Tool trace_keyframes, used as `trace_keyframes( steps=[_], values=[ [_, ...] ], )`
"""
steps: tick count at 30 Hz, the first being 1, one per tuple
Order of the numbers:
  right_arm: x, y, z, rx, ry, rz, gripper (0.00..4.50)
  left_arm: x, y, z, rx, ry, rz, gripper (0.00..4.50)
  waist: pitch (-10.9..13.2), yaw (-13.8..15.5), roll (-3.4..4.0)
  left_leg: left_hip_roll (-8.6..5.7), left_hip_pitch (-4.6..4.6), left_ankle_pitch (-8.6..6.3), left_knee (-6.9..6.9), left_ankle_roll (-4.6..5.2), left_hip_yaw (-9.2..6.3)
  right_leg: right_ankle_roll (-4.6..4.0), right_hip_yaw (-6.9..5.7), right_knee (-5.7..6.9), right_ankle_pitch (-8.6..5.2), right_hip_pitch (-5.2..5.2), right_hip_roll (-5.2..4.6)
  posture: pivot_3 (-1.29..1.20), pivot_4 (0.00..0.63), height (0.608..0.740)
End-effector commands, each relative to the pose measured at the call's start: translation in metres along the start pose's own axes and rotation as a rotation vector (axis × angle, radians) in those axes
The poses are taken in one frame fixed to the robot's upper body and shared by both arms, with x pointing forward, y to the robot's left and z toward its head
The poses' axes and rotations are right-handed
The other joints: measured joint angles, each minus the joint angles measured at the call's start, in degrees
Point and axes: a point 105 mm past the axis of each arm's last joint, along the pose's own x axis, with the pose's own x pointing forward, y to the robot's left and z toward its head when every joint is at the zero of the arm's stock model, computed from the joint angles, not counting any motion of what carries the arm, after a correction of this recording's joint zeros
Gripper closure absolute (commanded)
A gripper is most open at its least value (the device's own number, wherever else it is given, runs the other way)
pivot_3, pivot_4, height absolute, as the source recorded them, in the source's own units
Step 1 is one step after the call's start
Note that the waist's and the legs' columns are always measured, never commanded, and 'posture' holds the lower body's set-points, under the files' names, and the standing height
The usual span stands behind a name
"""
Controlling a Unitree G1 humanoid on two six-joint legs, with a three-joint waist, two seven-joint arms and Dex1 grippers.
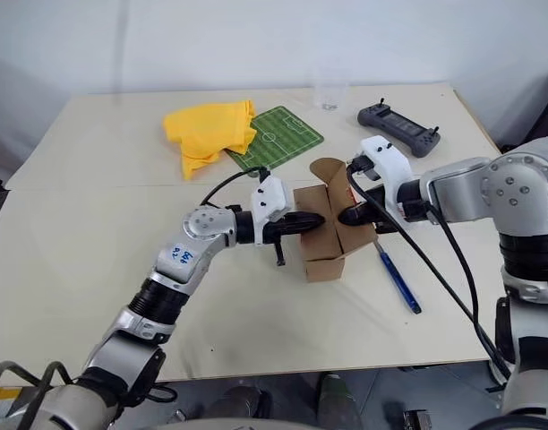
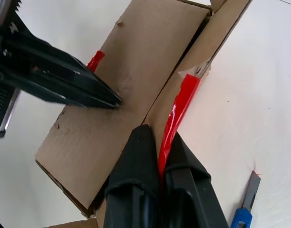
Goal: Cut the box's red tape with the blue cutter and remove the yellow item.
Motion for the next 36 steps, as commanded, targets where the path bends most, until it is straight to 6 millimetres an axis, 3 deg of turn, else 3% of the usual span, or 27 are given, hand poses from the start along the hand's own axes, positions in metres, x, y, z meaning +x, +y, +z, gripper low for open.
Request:
trace_keyframes(
  steps=[1,10,20,31,34,36],
  values=[
    [-0.007,0.005,-0.005,-0.034,0.048,0.011,4.47,-0.017,-0.001,-0.04,-0.044,0.197,0.013,4.5,0.0,0.0,0.0,0.0,0.0,0.0,-0.01,0.0,-0.01,0.0,-0.01,0.0,0.0,0.0,0.0,0.0,0.15,0.74],
    [-0.018,0.007,-0.005,-0.073,0.078,0.018,4.47,-0.028,-0.002,-0.045,-0.089,0.241,0.025,4.5,0.0,0.2,0.01,-0.04,0.01,0.0,0.02,0.01,-0.02,-0.01,-0.01,-0.09,0.0,0.02,-0.05,0.0,0.15,0.74],
    [-0.013,-0.001,-0.017,-0.099,0.132,-0.045,4.47,-0.053,-0.009,-0.05,-0.152,0.286,0.032,4.5,-0.1,0.2,-0.01,-0.03,0.02,-0.01,-0.15,0.02,-0.06,-0.02,-0.07,-0.07,-0.01,0.04,-0.05,0.0,0.15,0.74],
    [-0.008,-0.004,-0.032,-0.195,0.194,-0.086,4.47,-0.052,-0.013,-0.052,-0.181,0.278,0.054,4.5,-0.3,0.6,-0.08,-0.06,0.09,-0.02,-0.15,0.04,-0.05,-0.02,-0.07,-0.09,-0.01,0.08,-0.05,0.0,0.15,0.74],
    [-0.006,-0.01,-0.04,-0.236,0.21,-0.094,4.47,-0.052,-0.014,-0.053,-0.188,0.273,0.062,4.5,-0.2,0.8,-0.23,-0.03,-0.03,-0.02,-0.15,0.05,-0.03,-0.02,-0.08,-0.02,-0.01,-0.03,-0.01,0.0,0.15,0.74],
    [-0.003,-0.024,-0.043,-0.238,0.202,-0.129,4.47,-0.052,-0.015,-0.053,-0.188,0.27,0.067,4.5,-0.2,1.1,-0.23,-0.02,-0.09,-0.02,-0.16,0.03,-0.09,-0.04,-0.16,-0.06,-0.02,-0.07,-0.01,0.0,0.15,0.74]
  ],
)
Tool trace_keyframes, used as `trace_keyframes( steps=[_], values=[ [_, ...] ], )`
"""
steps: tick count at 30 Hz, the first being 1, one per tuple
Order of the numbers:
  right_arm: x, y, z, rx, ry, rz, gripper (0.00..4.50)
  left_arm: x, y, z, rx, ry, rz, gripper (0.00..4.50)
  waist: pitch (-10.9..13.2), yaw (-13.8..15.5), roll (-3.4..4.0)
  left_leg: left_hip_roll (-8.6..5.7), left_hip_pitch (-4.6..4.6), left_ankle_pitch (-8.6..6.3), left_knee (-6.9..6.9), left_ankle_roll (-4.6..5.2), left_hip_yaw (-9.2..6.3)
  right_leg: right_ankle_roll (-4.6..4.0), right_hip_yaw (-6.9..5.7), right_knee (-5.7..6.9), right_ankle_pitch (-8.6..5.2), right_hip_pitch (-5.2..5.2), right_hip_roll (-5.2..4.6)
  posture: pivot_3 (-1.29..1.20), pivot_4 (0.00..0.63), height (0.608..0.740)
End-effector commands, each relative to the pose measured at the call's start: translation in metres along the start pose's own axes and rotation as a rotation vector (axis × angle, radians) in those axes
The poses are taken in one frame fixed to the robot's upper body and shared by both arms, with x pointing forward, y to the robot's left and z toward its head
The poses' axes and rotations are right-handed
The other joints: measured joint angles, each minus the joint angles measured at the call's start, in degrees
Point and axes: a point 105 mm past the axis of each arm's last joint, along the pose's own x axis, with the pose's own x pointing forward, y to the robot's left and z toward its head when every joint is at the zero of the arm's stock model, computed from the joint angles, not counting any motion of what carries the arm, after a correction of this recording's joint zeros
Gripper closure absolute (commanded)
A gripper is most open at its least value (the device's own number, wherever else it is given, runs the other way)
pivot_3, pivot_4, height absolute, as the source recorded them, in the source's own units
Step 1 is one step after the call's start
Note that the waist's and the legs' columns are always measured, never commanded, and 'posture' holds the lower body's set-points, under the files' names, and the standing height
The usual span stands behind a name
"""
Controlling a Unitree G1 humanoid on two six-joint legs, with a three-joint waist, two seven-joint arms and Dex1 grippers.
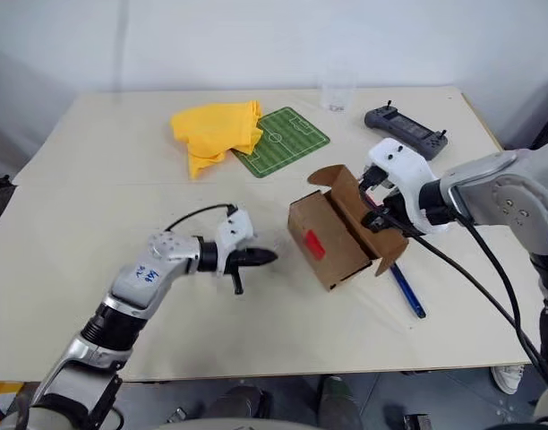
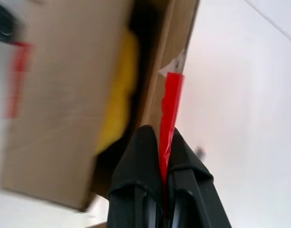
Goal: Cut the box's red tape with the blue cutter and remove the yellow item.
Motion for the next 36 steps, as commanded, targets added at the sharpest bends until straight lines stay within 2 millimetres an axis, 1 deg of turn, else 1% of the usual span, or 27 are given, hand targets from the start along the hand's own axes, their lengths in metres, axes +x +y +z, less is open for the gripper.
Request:
trace_keyframes(
  steps=[1,2,5,6,8,10,11,12,13,15,18,22,24,25,26,28,29,32,34,36],
  values=[
    [0.021,-0.001,-0.023,-0.014,0.07,0.038,4.47,-0.004,0.001,0.018,0.061,-0.048,0.022,4.5,0.0,0.1,0.0,-0.01,0.01,0.0,-0.01,0.0,0.0,0.0,-0.01,-0.01,0.0,0.01,-0.01,0.0,0.15,0.74],
    [0.022,-0.004,-0.023,-0.02,0.066,0.03,4.47,-0.004,0.001,0.018,0.06,-0.049,0.023,4.5,0.0,0.2,0.01,-0.02,0.0,-0.01,-0.01,0.01,0.01,0.0,0.0,-0.02,0.0,0.01,-0.01,0.0,0.15,0.74],
    [0.022,-0.003,-0.017,-0.033,0.05,0.029,4.47,-0.009,0.0,0.019,0.062,-0.059,0.014,4.5,0.5,0.3,0.66,-0.14,-0.13,0.0,0.08,0.08,0.1,0.03,0.01,0.02,0.02,-0.11,-0.11,0.0,0.15,0.74],
    [0.023,-0.003,-0.015,-0.036,0.048,0.027,4.47,-0.013,-0.002,0.021,0.043,-0.081,-0.003,4.5,0.5,0.3,0.69,-0.14,-0.22,0.0,0.13,0.08,0.1,0.03,0.01,0.08,0.02,-0.23,-0.12,0.0,0.15,0.74],
    [0.022,-0.003,-0.014,-0.04,0.05,0.022,4.47,-0.021,-0.008,0.033,0.007,-0.155,-0.067,4.5,0.6,0.2,0.73,-0.07,-0.24,0.0,0.1,0.06,0.1,0.03,-0.01,0.08,0.02,-0.28,-0.1,0.0,0.15,0.74],
    [0.022,-0.005,-0.012,-0.035,0.052,0.001,4.47,-0.035,-0.019,0.053,-0.065,-0.239,-0.176,4.5,0.6,0.2,0.74,-0.01,-0.29,0.01,0.08,0.0,0.1,0.01,-0.03,0.09,0.01,-0.34,-0.06,0.0,0.15,0.74],
    [0.022,-0.006,-0.011,-0.032,0.053,-0.007,4.47,-0.041,-0.025,0.06,-0.091,-0.26,-0.22,4.5,0.6,0.1,0.74,0.0,-0.3,0.02,0.09,-0.02,0.1,0.01,-0.04,0.09,0.01,-0.35,-0.06,0.0,0.15,0.74],
    [0.021,-0.008,-0.009,-0.026,0.045,-0.019,4.47,-0.049,-0.034,0.063,-0.095,-0.245,-0.291,4.5,0.6,0.1,0.73,0.0,-0.31,0.02,0.11,-0.02,0.1,0.01,-0.04,0.09,0.01,-0.35,-0.06,0.0,0.15,0.74],
    [0.02,-0.009,-0.007,-0.021,0.04,-0.027,4.47,-0.056,-0.041,0.06,-0.095,-0.199,-0.345,4.5,0.6,0.1,0.73,-0.02,-0.31,0.02,0.12,-0.01,0.09,0.01,-0.04,0.1,0.01,-0.34,-0.06,0.0,0.15,0.74],
    [0.019,-0.011,-0.004,-0.009,0.029,-0.043,4.47,-0.066,-0.048,0.058,-0.082,-0.152,-0.397,4.5,0.7,-0.2,0.79,-0.03,-0.32,0.02,0.15,-0.01,0.09,0.01,-0.02,0.14,0.01,-0.34,-0.07,0.0,0.15,0.74],
    [0.017,-0.013,-0.001,0.01,0.023,-0.055,4.47,-0.073,-0.052,0.071,-0.1,-0.195,-0.44,4.5,0.8,-0.3,0.81,-0.1,-0.32,0.02,0.17,0.01,0.06,0.01,-0.03,0.16,0.0,-0.32,-0.09,0.0,0.15,0.74],
    [0.015,-0.017,0.0,0.053,0.033,-0.081,4.47,-0.077,-0.068,0.087,-0.119,-0.255,-0.548,4.5,0.8,-0.3,0.71,-0.09,-0.32,0.02,0.24,0.01,-0.04,0.01,-0.17,0.13,0.01,-0.23,-0.09,0.0,0.15,0.74],
    [0.015,-0.018,0.001,0.083,0.029,-0.086,4.47,-0.064,-0.063,0.097,-0.115,-0.314,-0.5,4.5,0.8,-0.4,0.71,-0.1,-0.32,0.02,0.23,0.01,-0.08,0.01,-0.21,0.11,0.01,-0.2,-0.11,0.0,0.15,0.74],
    [0.015,-0.017,0.002,0.098,0.026,-0.082,4.47,-0.055,-0.059,0.1,-0.104,-0.335,-0.457,4.5,0.8,-0.4,0.71,-0.14,-0.32,0.02,0.24,0.01,-0.08,0.01,-0.23,0.12,0.01,-0.19,-0.13,0.0,0.15,0.74],
    [0.016,-0.016,0.004,0.122,0.021,-0.074,4.47,-0.043,-0.053,0.107,-0.097,-0.385,-0.396,4.5,0.8,-0.4,0.71,-0.12,-0.32,0.03,0.27,0.01,-0.08,0.01,-0.24,0.11,0.01,-0.18,-0.12,0.0,0.15,0.74],
    [0.016,-0.014,0.007,0.146,0.014,-0.064,4.47,-0.026,-0.048,0.117,-0.121,-0.442,-0.327,4.5,0.9,-0.4,0.69,-0.14,-0.31,0.03,0.31,0.02,-0.1,0.02,-0.29,0.11,0.01,-0.13,-0.11,0.0,0.15,0.74],
    [0.017,-0.014,0.007,0.151,0.012,-0.061,4.47,-0.019,-0.046,0.118,-0.11,-0.44,-0.297,4.5,0.9,-0.5,0.69,-0.13,-0.31,0.03,0.34,0.01,-0.1,0.02,-0.29,0.12,0.01,-0.13,-0.11,0.0,0.15,0.74],
    [0.018,-0.013,0.008,0.159,0.003,-0.05,4.47,0.002,-0.049,0.111,-0.041,-0.382,-0.247,4.5,0.9,-0.7,0.7,-0.1,-0.31,0.03,0.3,-0.01,-0.1,0.02,-0.31,0.12,0.01,-0.15,-0.11,0.0,0.15,0.74],
    [0.018,-0.012,0.009,0.158,0.001,-0.048,4.47,0.009,-0.051,0.108,0.007,-0.355,-0.241,4.5,0.9,-0.9,0.7,-0.11,-0.31,0.03,0.29,-0.01,-0.09,0.02,-0.3,0.13,0.01,-0.16,-0.1,0.0,0.15,0.74],
    [0.018,-0.012,0.01,0.156,-0.001,-0.049,4.47,0.009,-0.054,0.103,0.034,-0.329,-0.261,4.5,0.9,-1.1,0.7,-0.12,-0.31,0.03,0.3,-0.01,-0.07,0.02,-0.29,0.14,0.01,-0.16,-0.11,0.0,0.15,0.74]
  ],
)
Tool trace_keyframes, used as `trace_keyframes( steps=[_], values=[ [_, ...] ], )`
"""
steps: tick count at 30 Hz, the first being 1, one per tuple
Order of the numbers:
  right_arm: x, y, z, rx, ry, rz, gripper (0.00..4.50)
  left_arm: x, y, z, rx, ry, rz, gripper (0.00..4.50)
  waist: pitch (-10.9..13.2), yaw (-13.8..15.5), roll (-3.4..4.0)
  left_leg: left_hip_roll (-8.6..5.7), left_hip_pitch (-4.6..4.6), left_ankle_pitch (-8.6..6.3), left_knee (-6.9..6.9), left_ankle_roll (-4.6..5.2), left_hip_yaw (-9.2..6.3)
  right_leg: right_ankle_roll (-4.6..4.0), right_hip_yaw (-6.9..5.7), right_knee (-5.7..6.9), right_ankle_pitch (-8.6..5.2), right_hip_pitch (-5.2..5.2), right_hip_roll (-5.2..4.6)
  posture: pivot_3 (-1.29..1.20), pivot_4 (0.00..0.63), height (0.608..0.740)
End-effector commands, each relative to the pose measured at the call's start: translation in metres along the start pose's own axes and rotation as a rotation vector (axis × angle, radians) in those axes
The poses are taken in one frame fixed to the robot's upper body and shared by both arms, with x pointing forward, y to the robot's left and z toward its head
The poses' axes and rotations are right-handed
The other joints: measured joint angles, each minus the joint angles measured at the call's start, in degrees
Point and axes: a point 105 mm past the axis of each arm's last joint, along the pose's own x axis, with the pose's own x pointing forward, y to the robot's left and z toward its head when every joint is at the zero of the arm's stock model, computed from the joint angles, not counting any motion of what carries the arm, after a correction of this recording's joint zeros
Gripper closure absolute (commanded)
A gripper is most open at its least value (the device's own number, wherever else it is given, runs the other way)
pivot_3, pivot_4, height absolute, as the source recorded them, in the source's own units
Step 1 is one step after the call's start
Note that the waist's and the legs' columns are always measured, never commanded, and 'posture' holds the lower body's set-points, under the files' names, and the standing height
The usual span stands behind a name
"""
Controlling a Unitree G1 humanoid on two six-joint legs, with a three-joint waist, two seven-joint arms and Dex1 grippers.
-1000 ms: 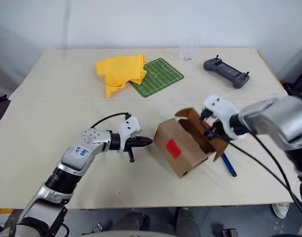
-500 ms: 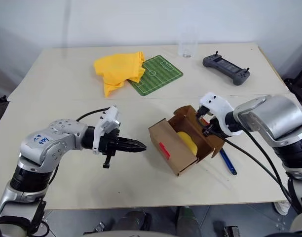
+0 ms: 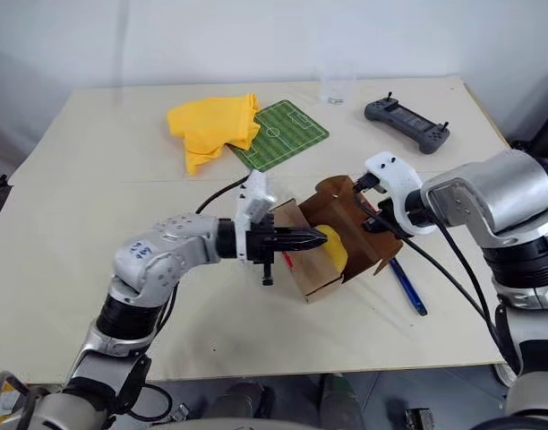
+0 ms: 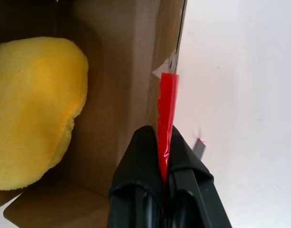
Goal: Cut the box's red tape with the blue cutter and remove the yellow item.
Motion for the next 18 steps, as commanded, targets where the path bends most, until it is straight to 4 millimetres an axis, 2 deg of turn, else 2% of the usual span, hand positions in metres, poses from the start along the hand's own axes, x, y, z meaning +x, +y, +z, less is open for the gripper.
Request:
trace_keyframes(
  steps=[1,13,18],
  values=[
    [-0.01,-0.001,0.009,-0.007,-0.046,-0.012,4.47,-0.001,-0.005,0.001,0.083,0.029,-0.031,4.5,0.0,0.0,0.0,0.0,0.0,0.0,0.0,0.0,0.01,0.0,0.01,0.01,0.0,-0.01,0.0,0.0,0.15,0.74],
    [-0.02,-0.004,0.009,-0.009,-0.041,-0.009,4.47,-0.039,0.014,-0.019,0.163,0.196,0.007,4.5,0.0,0.1,0.0,0.02,0.0,0.01,0.02,-0.01,-0.03,0.0,-0.02,0.02,0.0,0.0,-0.01,0.0,0.15,0.74],
    [-0.027,0.005,0.01,-0.017,-0.038,0.063,4.47,-0.045,0.012,-0.032,0.13,0.25,-0.004,4.5,0.0,0.1,0.0,0.01,0.0,0.01,0.03,-0.01,-0.03,0.0,-0.01,0.02,0.0,0.02,-0.01,0.0,0.15,0.74]
  ],
)
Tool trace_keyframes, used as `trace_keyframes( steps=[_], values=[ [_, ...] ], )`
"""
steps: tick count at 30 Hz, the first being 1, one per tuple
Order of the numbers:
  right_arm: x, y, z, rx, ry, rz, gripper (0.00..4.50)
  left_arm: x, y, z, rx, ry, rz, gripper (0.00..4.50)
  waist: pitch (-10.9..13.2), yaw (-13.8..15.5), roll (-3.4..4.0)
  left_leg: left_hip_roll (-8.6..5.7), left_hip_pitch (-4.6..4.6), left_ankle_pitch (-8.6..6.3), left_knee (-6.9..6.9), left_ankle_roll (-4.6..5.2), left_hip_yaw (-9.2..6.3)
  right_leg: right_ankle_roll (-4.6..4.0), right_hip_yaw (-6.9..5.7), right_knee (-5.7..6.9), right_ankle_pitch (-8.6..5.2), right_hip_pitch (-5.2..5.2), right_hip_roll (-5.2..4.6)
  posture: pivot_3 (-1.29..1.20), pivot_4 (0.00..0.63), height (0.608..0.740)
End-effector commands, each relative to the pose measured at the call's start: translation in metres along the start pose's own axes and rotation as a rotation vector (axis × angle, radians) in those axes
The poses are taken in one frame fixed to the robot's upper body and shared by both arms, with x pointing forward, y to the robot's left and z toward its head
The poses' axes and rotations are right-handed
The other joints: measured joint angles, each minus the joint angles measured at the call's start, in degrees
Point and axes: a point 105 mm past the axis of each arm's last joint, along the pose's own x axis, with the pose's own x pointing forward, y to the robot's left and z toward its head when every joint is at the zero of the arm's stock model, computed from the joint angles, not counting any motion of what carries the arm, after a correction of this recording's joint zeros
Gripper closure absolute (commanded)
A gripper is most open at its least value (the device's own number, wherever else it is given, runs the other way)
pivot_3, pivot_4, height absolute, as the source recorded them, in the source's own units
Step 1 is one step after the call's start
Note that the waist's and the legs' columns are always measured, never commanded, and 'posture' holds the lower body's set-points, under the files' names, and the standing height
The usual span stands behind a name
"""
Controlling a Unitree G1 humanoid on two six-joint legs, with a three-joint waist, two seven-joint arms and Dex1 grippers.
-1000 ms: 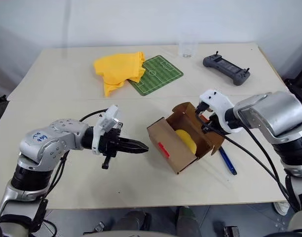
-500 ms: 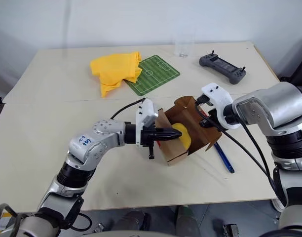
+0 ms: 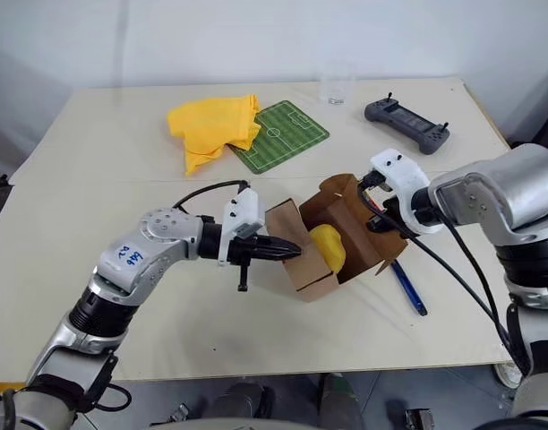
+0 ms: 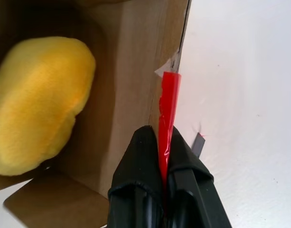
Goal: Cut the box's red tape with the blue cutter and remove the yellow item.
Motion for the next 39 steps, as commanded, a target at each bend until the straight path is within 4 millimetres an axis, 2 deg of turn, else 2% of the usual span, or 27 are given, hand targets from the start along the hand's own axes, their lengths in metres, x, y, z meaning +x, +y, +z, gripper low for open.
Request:
trace_keyframes(
  steps=[1,6,13,24,34,39],
  values=[
    [-0.015,0.007,0.008,-0.024,-0.026,0.044,4.47,-0.004,-0.004,-0.018,-0.038,0.076,-0.002,4.5,0.0,0.0,0.0,0.01,0.0,0.0,0.0,0.0,0.0,0.0,0.0,0.0,0.0,0.0,0.0,0.0,0.15,0.74],
    [-0.02,0.009,0.001,-0.047,0.017,0.056,4.47,-0.009,-0.008,-0.025,-0.06,0.104,0.006,4.5,0.0,0.1,0.0,0.01,0.02,0.0,-0.01,0.0,-0.02,0.0,-0.01,-0.01,0.0,0.03,-0.01,0.0,0.15,0.74],
    [-0.014,0.009,-0.011,-0.113,0.078,-0.014,4.47,-0.018,-0.009,-0.033,-0.094,0.128,0.068,4.5,0.0,0.4,0.0,-0.02,0.06,-0.01,0.0,0.02,-0.03,0.0,-0.02,-0.01,0.0,0.09,-0.03,0.0,0.15,0.74],
    [0.007,0.027,0.0,-0.175,-0.016,-0.04,4.47,-0.025,-0.002,-0.038,-0.116,0.111,0.198,4.5,0.0,0.9,-0.03,-0.01,0.24,0.02,0.05,-0.03,0.01,-0.01,0.04,0.0,0.0,0.2,-0.02,0.0,0.15,0.74],
    [0.016,0.044,-0.006,-0.202,-0.063,-0.027,4.47,-0.032,-0.003,-0.048,-0.15,0.134,0.259,4.5,0.0,1.2,-0.04,0.01,0.27,0.09,0.0,-0.08,0.03,-0.03,0.09,0.27,-0.02,0.13,0.0,0.0,0.15,0.74],
    [0.017,0.039,-0.003,-0.177,-0.08,-0.055,4.47,-0.031,0.006,-0.036,-0.142,0.042,0.302,4.5,0.0,1.4,-0.04,-0.05,0.23,0.08,-0.01,-0.05,0.02,-0.05,0.05,0.23,-0.02,0.12,-0.02,0.0,0.15,0.74]
  ],
)
